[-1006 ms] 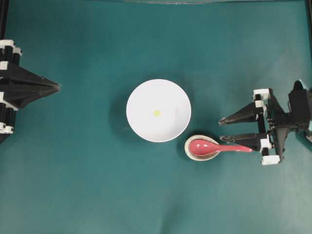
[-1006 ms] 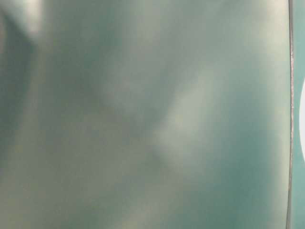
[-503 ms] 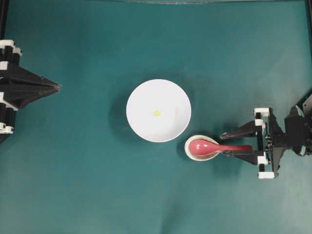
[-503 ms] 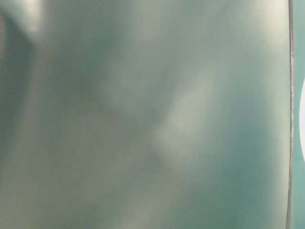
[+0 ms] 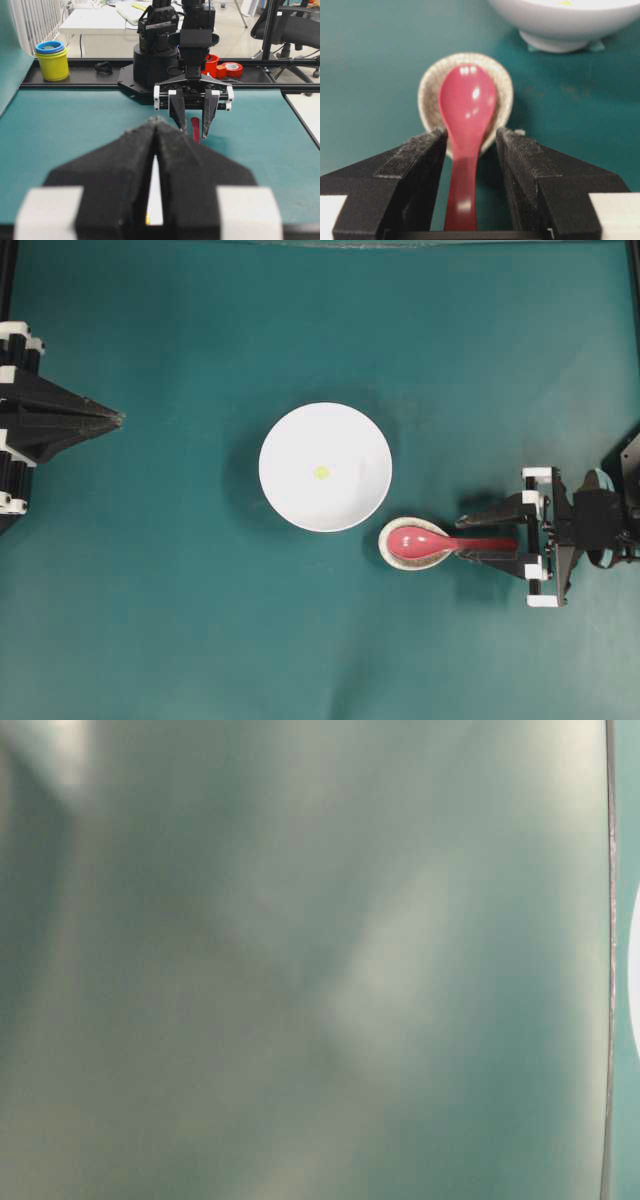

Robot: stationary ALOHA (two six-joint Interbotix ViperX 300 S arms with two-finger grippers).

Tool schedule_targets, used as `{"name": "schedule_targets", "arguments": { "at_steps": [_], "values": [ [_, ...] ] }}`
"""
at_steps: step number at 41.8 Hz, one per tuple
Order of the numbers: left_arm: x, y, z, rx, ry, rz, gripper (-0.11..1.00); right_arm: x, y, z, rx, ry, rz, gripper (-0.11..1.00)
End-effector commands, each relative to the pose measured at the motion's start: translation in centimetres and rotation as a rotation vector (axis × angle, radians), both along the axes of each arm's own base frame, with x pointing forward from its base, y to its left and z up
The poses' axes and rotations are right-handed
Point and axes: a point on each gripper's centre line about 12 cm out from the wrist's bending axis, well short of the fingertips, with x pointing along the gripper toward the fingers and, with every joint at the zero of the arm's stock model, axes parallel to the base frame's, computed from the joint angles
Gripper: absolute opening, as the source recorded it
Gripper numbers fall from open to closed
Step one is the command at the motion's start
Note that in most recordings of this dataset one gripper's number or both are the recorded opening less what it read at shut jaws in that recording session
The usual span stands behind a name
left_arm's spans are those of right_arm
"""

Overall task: Scoop the yellow hexagonal prism block from the bowl with a spoon using the right arm.
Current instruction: 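Close the right gripper on the red spoon's handle, then lift the red spoon and carry it over the white bowl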

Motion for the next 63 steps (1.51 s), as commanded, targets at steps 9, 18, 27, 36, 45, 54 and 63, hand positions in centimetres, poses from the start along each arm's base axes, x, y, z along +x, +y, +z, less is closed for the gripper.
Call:
{"name": "schedule_targets", "arguments": {
  "at_steps": [9, 18, 27, 36, 45, 54, 63],
  "values": [
    [0.21, 0.03, 0.75, 0.002, -0.018, 0.001, 0.0, 0.11, 0.47, -0.19, 0.016, 0.031, 0.011, 0.52],
    [0.25, 0.03, 0.63, 0.002, -0.014, 0.001, 0.0, 0.1, 0.64, -0.26, 0.016, 0.037, 0.02, 0.51],
    [0.28, 0.03, 0.6, 0.002, -0.012, 0.001, 0.0, 0.07, 0.71, -0.36, 0.016, 0.046, 0.026, 0.51],
    [0.28, 0.02, 0.66, 0.003, -0.014, 0.001, 0.0, 0.06, 0.71, -0.38, 0.016, 0.048, 0.027, 0.51],
    [0.28, 0.03, 0.6, 0.002, -0.012, 0.001, 0.0, 0.37, 0.9, -0.22, 0.022, 0.036, 0.025, 0.49],
    [0.25, 0.02, 0.63, 0.003, -0.014, 0.001, 0.0, 0.54, 1.0, -0.13, 0.027, 0.031, 0.024, 0.35],
    [0.28, 0.02, 0.6, 0.003, -0.012, 0.001, 0.0, 0.57, 0.98, 0.57, 0.043, 0.009, 0.02, 0.23]
  ]
}}
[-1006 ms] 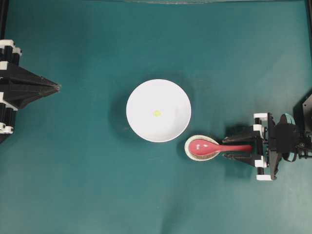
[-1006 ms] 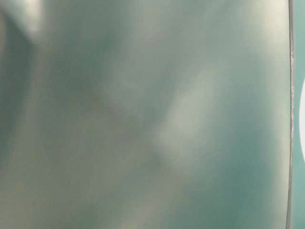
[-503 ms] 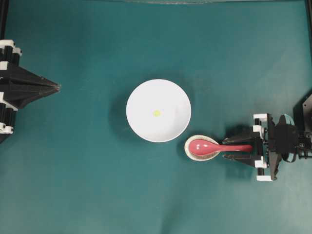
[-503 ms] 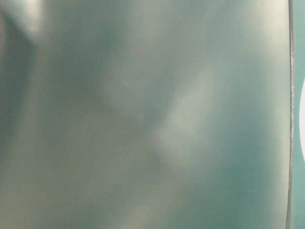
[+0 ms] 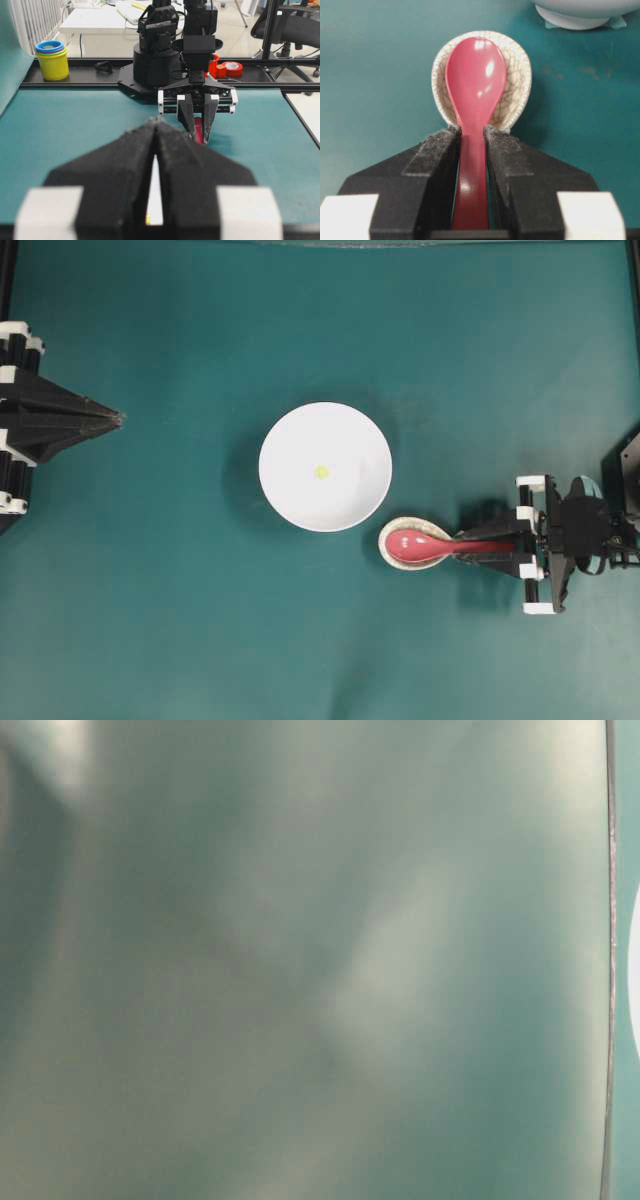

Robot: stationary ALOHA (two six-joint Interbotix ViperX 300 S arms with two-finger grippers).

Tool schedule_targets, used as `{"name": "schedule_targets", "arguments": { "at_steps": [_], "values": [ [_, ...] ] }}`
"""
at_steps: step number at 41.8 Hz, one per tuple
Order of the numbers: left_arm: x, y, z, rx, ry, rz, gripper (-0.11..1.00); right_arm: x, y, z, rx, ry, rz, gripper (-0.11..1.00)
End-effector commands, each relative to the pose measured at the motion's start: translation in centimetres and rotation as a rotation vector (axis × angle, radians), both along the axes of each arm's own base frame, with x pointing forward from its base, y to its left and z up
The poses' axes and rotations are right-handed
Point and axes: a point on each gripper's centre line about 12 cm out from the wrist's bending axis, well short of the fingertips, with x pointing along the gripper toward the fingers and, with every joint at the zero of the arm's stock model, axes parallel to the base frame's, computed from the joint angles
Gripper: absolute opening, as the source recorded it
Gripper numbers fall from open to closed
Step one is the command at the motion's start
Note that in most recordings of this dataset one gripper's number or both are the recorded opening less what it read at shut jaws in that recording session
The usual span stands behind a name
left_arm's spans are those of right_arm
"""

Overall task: Scoop the yellow hexagonal prism block from the bowl with a spoon using the right arm.
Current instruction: 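Lift the red spoon and carry it over the white bowl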

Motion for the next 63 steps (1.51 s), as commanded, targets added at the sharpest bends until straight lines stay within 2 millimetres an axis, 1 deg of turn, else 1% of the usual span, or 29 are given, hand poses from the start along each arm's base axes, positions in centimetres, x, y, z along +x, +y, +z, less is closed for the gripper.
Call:
{"name": "schedule_targets", "arguments": {
  "at_steps": [1, 14, 23, 33, 41, 55, 63],
  "values": [
    [0.3, 0.0, 0.6, 0.003, -0.014, 0.001, 0.0, 0.2, 0.2, 1.1, 0.027, -0.043, 0.001, 0.23],
    [0.3, 0.0, 0.6, 0.003, -0.012, 0.001, 0.0, -0.2, -0.5, 4.0, 0.056, -0.109, -0.001, 0.23],
    [0.3, 0.0, 0.6, 0.0, -0.011, 0.001, 0.0, 0.5, -1.5, 6.3, 0.026, -0.089, -0.008, 0.23],
    [0.3, 0.0, 0.6, 0.003, -0.014, 0.001, 0.0, 2.1, -3.0, 9.5, 0.014, 0.009, 0.006, 0.23],
    [0.3, 0.0, 0.6, 0.001, -0.015, -0.001, 0.0, 3.6, -4.8, 12.2, 0.03, 0.099, 0.02, 0.23],
    [0.3, 0.0, 0.6, 0.003, -0.011, 0.001, 0.0, 6.5, -7.8, 14.8, 0.09, 0.268, 0.03, 0.23],
    [0.3, 0.0, 0.5, 0.003, -0.008, 0.001, 0.0, 8.8, -9.6, 15.5, 0.091, 0.372, 0.044, 0.23]
  ]
}}
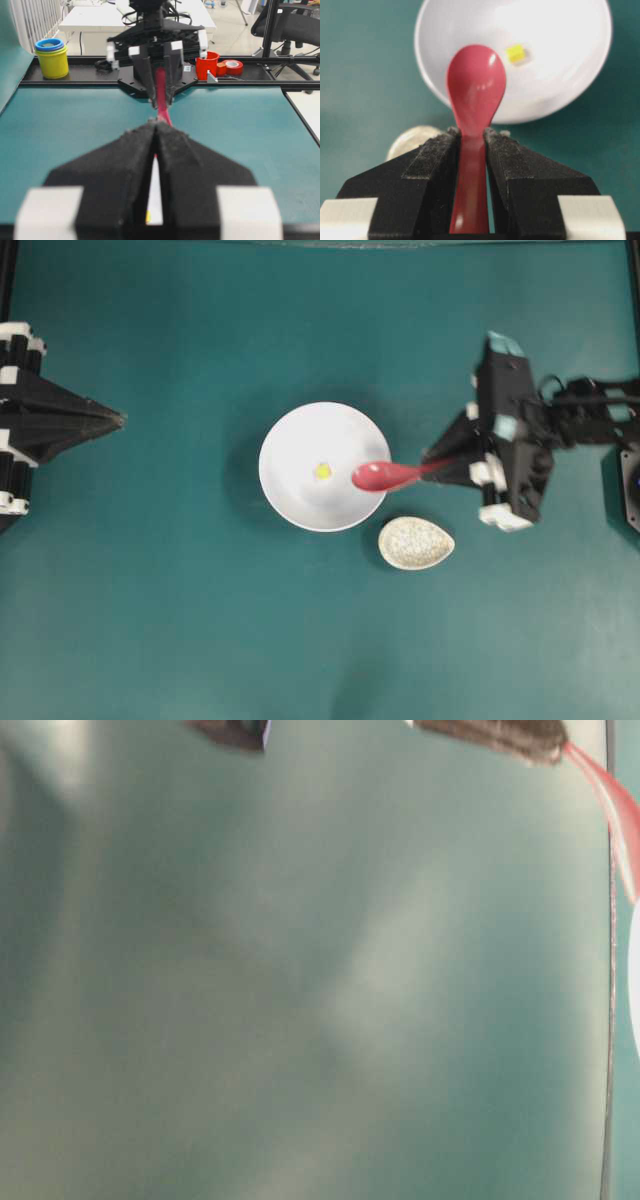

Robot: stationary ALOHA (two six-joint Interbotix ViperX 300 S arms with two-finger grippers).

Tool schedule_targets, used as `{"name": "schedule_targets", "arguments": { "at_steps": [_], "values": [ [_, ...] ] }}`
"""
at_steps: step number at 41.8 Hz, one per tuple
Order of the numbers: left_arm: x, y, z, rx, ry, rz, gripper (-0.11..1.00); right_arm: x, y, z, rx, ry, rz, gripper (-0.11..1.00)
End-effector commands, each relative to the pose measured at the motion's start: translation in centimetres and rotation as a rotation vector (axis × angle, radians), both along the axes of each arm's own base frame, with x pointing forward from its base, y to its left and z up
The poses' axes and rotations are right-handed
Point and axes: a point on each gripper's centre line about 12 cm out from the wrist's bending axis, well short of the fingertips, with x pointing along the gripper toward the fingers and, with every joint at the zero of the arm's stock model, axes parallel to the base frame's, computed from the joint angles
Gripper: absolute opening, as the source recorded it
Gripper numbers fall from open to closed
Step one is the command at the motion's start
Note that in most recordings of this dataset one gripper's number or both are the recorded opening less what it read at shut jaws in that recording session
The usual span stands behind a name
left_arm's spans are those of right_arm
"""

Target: Scoop the yellow hexagonal prism block from the bowl with a spoon using the right arm.

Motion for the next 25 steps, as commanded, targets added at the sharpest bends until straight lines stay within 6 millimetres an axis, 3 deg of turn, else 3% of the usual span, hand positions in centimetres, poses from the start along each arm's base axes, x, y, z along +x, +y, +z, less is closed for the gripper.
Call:
{"name": "schedule_targets", "arguments": {
  "at_steps": [1, 14, 25],
  "values": [
    [0.2, 0.0, 0.6, 0.003, -0.012, 0.001, 0.0, 1.5, -0.8, 1.1, -0.003, 0.019, 0.009, 0.23],
    [0.3, 0.0, 0.5, 0.003, -0.011, 0.001, 0.0, 5.6, -2.3, 0.1, 0.002, 0.21, 0.086, 0.23],
    [0.2, 0.0, 0.6, 0.003, -0.012, 0.001, 0.0, 7.2, -2.4, -0.7, 0.005, 0.338, 0.133, 0.23]
  ]
}}
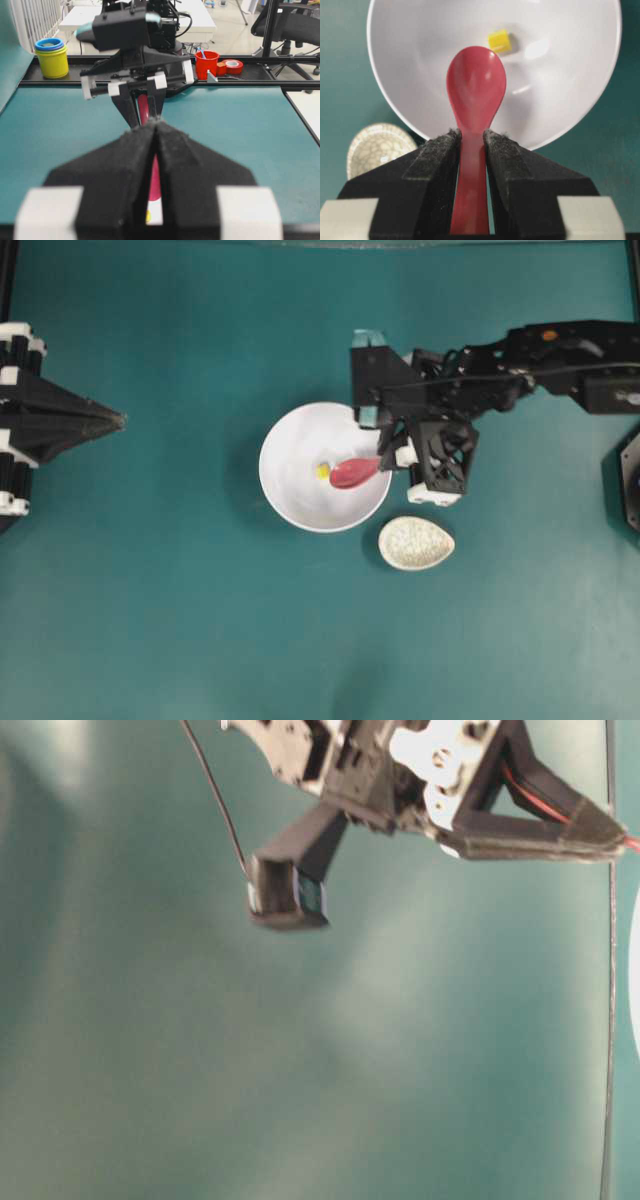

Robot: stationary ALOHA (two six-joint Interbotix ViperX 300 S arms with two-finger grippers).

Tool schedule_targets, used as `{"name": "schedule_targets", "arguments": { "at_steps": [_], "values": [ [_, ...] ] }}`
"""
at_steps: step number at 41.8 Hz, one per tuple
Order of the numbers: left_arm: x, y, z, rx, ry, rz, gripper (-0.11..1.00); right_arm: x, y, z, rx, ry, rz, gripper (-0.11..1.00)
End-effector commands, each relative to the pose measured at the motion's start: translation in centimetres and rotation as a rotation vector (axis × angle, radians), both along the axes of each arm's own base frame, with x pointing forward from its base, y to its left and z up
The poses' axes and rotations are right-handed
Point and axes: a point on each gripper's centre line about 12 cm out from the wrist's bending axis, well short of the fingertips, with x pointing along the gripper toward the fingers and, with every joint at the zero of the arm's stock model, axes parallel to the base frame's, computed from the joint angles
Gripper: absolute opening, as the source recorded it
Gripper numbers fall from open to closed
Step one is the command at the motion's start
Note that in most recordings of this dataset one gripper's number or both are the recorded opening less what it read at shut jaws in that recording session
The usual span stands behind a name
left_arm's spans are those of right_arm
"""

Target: Scoop the yellow hexagonal prism block from the bowl with a spoon using the right arm.

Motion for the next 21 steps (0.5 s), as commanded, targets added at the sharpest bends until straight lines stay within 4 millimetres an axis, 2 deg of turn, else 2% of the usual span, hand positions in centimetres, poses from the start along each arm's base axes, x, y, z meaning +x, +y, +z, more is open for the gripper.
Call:
{"name": "schedule_targets", "arguments": {
  "at_steps": [1, 21],
  "values": [
    [0.2, 0.1, 0.5, 0.003, -0.011, 0.002, 0.0, 0.5, -0.2, 1.0, -0.01, -0.007, 0.003, 0.23],
    [0.2, 0.1, 0.6, 0.003, -0.012, 0.002, 0.0, 1.2, -0.7, -0.3, -0.037, -0.006, -0.018, 0.23]
  ]
}}
